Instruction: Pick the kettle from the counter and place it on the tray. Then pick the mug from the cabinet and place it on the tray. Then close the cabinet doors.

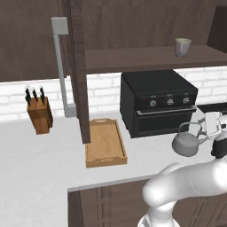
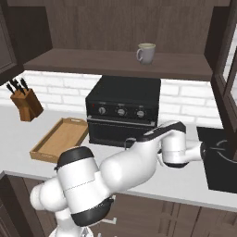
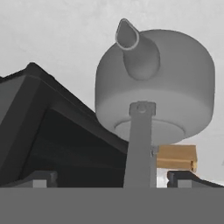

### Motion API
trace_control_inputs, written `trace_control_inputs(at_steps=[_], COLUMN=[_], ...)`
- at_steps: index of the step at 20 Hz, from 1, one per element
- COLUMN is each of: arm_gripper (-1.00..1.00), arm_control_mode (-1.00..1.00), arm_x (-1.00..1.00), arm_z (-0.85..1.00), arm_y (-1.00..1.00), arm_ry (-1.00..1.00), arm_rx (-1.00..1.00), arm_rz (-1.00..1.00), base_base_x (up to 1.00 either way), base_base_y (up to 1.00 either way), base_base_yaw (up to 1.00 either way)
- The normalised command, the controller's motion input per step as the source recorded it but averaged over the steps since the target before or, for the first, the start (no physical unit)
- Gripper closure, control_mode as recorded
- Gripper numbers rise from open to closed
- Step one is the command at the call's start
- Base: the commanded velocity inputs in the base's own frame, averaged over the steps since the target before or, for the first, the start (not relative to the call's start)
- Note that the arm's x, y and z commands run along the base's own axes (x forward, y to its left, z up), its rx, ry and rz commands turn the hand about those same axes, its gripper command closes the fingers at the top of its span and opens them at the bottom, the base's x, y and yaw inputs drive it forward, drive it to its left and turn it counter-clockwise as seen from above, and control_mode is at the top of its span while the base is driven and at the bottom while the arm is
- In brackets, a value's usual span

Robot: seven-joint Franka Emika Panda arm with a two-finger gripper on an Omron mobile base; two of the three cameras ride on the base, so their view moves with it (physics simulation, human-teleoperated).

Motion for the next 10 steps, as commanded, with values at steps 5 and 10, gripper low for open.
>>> trace_control_inputs(at_steps=[5, 10], arm_gripper=[-1.00, 1.00], arm_control_mode=[-1.00, -1.00], arm_x=[-0.08, -0.15], arm_z=[0.00, -0.07], arm_y=[0.41, 0.23], arm_ry=[0.00, 0.05], arm_rx=[0.00, 0.00], arm_rz=[-0.09, -0.14], base_base_x=[0.00, 0.00], base_base_y=[0.00, 0.00], base_base_yaw=[0.00, 0.00])
